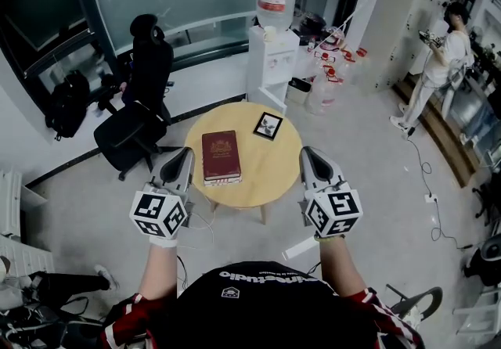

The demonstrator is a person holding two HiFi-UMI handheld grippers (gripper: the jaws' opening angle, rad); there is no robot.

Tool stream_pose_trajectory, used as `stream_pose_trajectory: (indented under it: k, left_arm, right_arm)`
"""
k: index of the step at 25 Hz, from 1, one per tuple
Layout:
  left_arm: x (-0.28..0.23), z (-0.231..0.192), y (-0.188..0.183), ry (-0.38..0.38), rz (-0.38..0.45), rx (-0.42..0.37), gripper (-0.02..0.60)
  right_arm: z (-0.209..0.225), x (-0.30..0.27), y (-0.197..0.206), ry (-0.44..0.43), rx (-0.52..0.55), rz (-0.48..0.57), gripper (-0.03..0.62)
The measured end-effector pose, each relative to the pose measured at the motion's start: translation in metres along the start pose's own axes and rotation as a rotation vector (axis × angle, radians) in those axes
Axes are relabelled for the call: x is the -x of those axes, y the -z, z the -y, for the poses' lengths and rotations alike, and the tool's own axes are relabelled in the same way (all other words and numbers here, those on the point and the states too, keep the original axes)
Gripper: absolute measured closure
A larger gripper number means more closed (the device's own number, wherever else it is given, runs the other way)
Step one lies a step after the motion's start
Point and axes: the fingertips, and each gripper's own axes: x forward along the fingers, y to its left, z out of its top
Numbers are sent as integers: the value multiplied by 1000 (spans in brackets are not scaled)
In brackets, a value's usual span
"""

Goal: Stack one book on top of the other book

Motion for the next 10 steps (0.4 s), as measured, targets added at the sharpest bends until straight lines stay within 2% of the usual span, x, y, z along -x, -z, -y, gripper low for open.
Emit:
stream_pose_trajectory:
  k: [10]
  left_arm:
    - [-1, 3, 4, -4, -3, 5, 558]
  right_arm:
    - [4, 3, 1, -1, -8, 1, 563]
